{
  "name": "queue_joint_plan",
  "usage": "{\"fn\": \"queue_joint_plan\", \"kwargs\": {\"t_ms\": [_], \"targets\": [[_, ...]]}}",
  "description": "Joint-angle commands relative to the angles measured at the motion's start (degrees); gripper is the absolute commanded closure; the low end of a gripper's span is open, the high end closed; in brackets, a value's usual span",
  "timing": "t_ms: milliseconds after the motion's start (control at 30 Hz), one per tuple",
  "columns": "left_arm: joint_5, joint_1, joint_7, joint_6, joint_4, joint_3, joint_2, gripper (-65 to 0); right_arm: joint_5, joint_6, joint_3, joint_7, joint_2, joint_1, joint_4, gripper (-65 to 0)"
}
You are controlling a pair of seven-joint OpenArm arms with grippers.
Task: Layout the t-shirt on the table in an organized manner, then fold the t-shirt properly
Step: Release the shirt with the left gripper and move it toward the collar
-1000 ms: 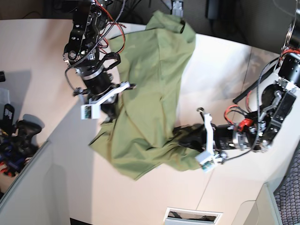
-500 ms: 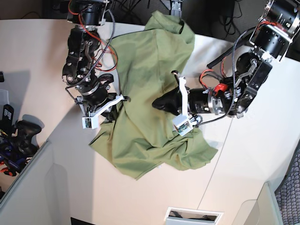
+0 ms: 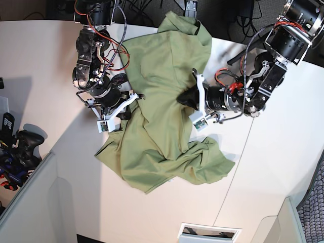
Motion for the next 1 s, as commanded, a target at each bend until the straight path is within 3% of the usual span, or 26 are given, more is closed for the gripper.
{"fn": "queue_joint_plan", "kwargs": {"t_ms": [0,300,700,867,967], "targets": [[0.0,-1.6,-0.7,0.7,1.6,-0.4,-1.3,0.0,0.1,0.2,0.0,1.2,1.2,1.0,0.4,0.0],[0.0,-2.0,-2.2,0.7,4.5,-0.4,-8.2,0.0,0.0,0.2,0.0,1.6,5.6,0.9,-3.2,0.0],[-2.1,-2.3,-1.9,0.6,4.5,-0.4,-12.8,0.0,0.0,0.0,0.2,3.3,9.8,2.8,-3.9,0.0],[-6.7,-2.1,-0.6,-4.3,5.6,-0.4,-14.0,0.0,0.1,-0.1,1.2,3.3,10.8,5.0,-3.9,0.0],[-8.5,-0.9,0.9,-4.8,10.1,-0.4,-14.9,0.0,1.9,0.0,1.3,3.3,11.1,6.1,-3.9,0.0]]}}
